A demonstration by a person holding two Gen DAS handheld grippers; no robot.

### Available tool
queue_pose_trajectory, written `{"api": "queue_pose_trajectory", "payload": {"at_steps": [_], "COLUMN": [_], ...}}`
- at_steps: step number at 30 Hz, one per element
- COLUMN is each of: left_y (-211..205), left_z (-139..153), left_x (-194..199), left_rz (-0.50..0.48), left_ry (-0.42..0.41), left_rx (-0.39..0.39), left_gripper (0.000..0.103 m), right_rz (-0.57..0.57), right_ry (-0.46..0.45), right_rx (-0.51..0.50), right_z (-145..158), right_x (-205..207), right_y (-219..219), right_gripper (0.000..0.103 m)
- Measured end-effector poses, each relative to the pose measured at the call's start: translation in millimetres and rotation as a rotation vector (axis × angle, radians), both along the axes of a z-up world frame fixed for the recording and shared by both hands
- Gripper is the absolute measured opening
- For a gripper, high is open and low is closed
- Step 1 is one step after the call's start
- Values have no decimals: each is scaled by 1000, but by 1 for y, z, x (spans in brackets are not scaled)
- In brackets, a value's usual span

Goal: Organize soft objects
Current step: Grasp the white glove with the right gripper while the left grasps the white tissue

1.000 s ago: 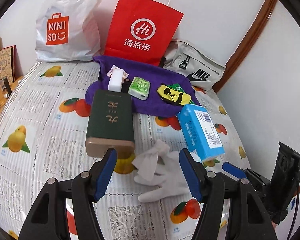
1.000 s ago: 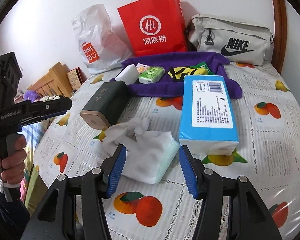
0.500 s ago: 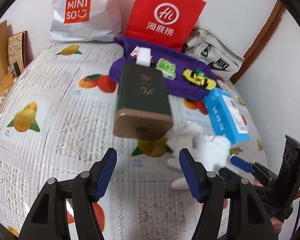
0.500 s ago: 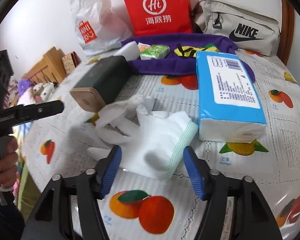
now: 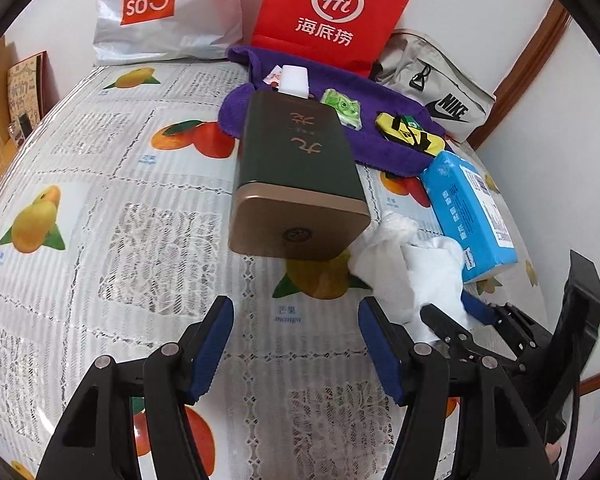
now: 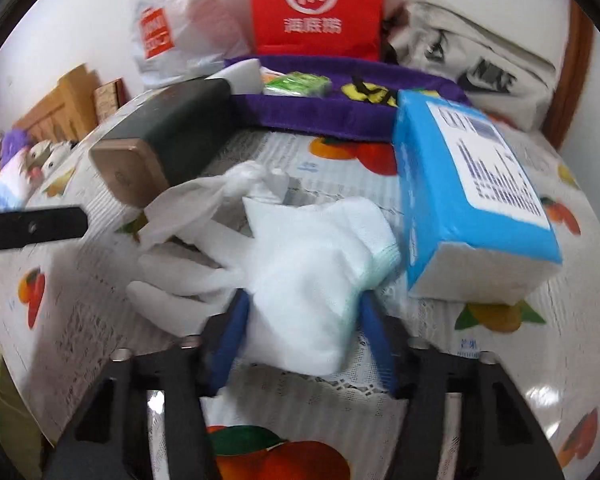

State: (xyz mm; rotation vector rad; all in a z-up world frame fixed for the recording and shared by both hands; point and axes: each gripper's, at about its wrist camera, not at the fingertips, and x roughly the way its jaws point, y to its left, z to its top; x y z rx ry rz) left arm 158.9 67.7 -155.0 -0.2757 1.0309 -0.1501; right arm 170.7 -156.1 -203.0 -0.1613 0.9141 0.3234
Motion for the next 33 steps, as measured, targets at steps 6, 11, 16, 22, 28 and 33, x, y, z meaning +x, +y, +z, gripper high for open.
{"api": "queue_pose_trajectory", "payload": {"at_steps": [6,11,16,22,28,33], "left_y": [-8,-28,-59,-80,-66,-45], "left_z": [3,1,-12,-22,-22,-23], "left_x": [-1,-8,-10,-13,-16,-21], "left_rz": [-17,-79,-168,-221,-188,-111], "left_ry": [-9,-10,12,17,8,21], "left_rx": [5,-6,-15,10,58,79], "left_gripper": [63,63,63,29,18,18], "right_rz": [90,163,190,202,143,69], "right_ry": [0,45,37,40,46,31], "right_rx": [14,69,81,97,141,122], "right_z": [2,2,0,0,0,0], "right_x": [-17,-41,-60,-66,-64,-60], "right_y": [-7,-15,-18,-23,-44,-68], "right_gripper": [15,16,16,16,16,16]}}
